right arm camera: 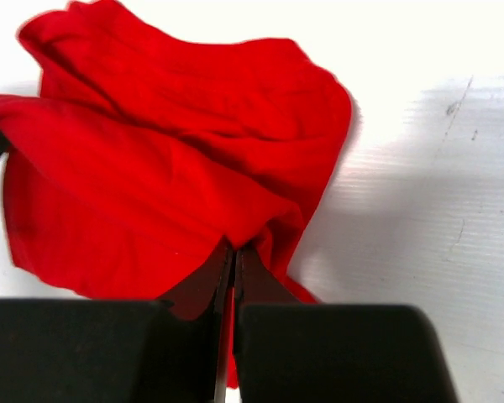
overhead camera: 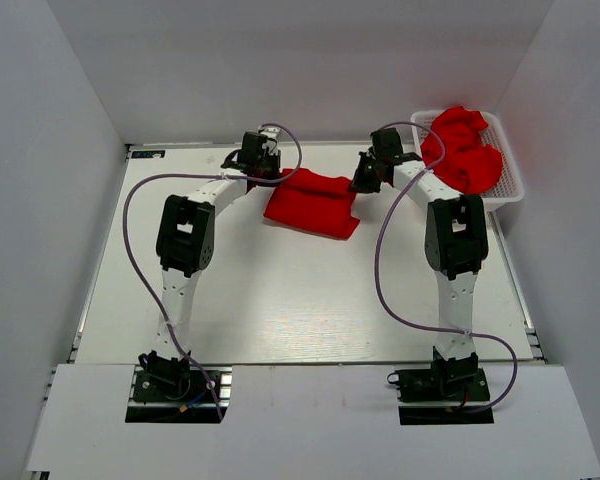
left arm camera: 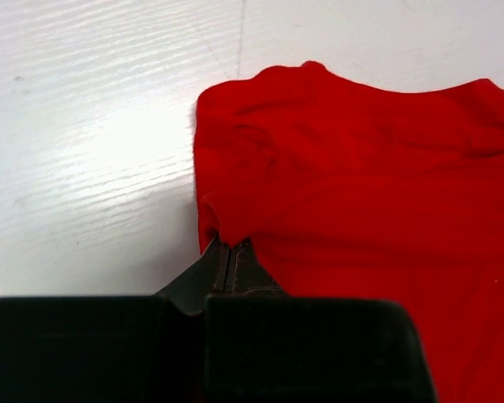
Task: Fold and stack the t-shirts
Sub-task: Fold the long partially folded tshirt into a neat square
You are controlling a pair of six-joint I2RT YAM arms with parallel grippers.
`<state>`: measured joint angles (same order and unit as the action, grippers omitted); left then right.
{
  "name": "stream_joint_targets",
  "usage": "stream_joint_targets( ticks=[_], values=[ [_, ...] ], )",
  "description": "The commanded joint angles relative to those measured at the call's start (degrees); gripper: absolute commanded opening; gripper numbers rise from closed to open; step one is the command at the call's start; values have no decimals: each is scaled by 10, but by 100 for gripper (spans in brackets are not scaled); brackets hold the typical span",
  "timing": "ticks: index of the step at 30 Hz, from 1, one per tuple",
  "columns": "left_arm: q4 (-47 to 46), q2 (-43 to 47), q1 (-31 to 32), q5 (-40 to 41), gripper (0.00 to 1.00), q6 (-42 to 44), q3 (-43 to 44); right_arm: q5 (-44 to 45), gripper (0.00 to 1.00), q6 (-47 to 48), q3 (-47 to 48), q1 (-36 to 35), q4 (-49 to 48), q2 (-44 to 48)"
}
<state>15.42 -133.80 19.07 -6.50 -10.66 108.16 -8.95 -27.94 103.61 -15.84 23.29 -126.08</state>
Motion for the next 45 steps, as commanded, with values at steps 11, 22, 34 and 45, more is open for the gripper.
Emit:
stream_joint_targets(
  ticks=[11,22,34,45],
  values=[
    [-46,-23,-4,-53,100,15,86,29,62,-28,-26,14,-56,38],
    [36,27,-10,26,100,10,134,23,90,72,-5,-8,-29,111],
    [35,126,-20,18,100,3,-31,-70,90,101,80,-62,-35,26],
    [94,29,-20,-18,100,84,79,-29,90,59,110,-46,-57,-57]
  ],
)
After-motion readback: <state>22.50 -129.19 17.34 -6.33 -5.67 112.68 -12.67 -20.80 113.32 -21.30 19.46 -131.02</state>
